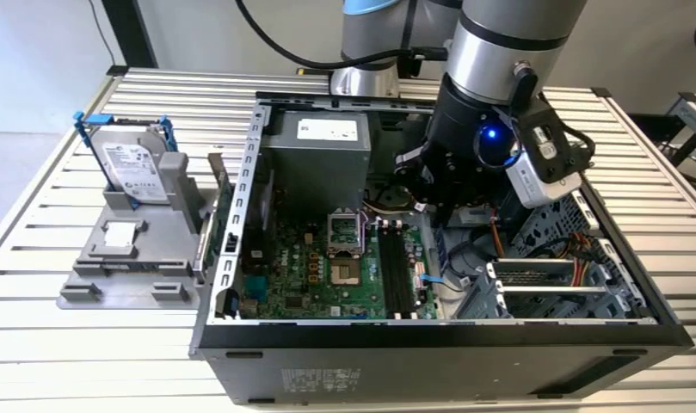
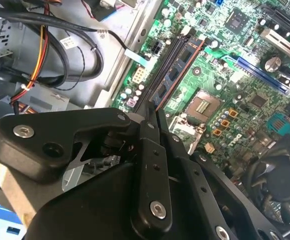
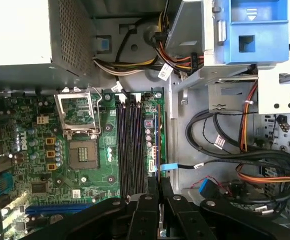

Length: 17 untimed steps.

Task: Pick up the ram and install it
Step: 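Insert the ram into the slot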

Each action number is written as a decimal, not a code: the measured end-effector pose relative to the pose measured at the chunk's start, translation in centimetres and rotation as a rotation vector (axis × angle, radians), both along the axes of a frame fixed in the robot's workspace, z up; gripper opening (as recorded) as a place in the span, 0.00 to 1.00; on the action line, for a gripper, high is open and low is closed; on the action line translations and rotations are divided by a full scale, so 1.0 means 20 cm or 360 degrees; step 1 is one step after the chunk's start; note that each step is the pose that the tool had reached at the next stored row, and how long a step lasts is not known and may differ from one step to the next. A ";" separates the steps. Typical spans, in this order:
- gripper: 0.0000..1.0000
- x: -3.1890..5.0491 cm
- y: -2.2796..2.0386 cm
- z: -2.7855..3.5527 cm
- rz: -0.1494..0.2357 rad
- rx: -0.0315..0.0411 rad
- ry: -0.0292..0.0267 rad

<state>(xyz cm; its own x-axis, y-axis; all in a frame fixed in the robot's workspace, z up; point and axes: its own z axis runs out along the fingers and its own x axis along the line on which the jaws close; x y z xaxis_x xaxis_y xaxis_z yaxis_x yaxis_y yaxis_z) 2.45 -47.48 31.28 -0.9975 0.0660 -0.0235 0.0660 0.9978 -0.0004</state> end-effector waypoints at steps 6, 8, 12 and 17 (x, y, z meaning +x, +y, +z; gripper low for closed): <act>0.00 0.000 0.000 -0.047 0.0000 0.0000 -0.00002; 0.00 0.000 0.000 -0.064 0.0000 0.0000 0.00000; 0.00 0.000 0.004 -0.101 0.0000 0.0000 -0.00001; 0.00 -0.006 0.019 -0.147 0.0000 0.0000 -0.00001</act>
